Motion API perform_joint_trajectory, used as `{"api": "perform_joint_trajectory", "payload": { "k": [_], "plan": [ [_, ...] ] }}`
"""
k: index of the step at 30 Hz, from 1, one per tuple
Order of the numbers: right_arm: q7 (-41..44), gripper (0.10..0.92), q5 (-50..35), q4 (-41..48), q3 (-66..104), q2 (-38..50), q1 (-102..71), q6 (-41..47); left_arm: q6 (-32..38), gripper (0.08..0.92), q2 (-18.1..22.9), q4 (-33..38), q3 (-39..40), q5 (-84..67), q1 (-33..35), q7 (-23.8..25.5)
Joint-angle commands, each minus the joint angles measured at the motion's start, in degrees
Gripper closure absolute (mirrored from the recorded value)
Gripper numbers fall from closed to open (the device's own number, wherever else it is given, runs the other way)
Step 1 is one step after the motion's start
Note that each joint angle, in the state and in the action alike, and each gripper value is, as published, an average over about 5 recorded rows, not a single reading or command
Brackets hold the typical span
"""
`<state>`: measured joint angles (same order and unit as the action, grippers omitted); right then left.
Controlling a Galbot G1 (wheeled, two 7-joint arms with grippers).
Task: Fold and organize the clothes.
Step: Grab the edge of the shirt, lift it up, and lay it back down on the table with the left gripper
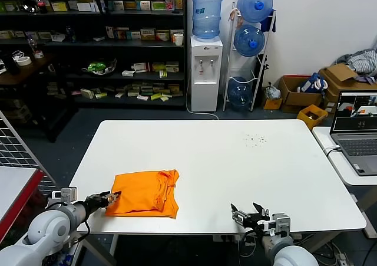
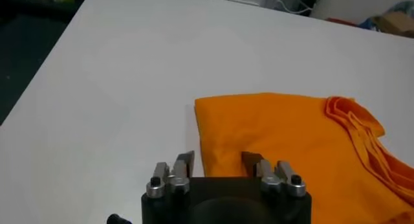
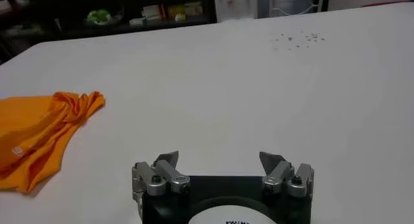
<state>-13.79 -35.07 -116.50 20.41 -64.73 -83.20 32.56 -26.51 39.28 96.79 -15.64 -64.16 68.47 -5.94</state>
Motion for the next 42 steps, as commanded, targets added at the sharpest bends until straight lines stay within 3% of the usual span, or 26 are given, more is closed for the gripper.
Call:
{"api": "perform_joint_trajectory", "payload": {
  "k": [1,15,31,36,42],
  "plan": [
    [-0.02,0.203,0.02,0.06,0.0,-0.1,-0.05,-0.04,0.56,0.501,0.44,-0.66,0.1,0.3,-0.17,0.57],
    [-0.01,0.203,0.06,0.25,-0.11,-0.14,-0.04,-0.13,1.94,0.89,1.04,2.55,-1.44,0.51,0.89,-0.64],
    [0.43,0.203,-0.03,0.01,-0.61,1.09,0.71,-0.94,0.34,0.908,-3.49,22.44,-16.01,4.68,10.75,-12.48],
    [0.55,0.203,0.08,-0.65,-0.41,1.55,0.46,-1.41,0.26,0.908,-6.38,22.26,-20.26,4.73,14.51,-12.78],
    [0.66,0.203,0.31,-0.93,0.07,2.01,-0.02,-2.13,1.09,0.908,-10.39,17.02,-27.35,5.32,20.26,-9.92]
  ]
}}
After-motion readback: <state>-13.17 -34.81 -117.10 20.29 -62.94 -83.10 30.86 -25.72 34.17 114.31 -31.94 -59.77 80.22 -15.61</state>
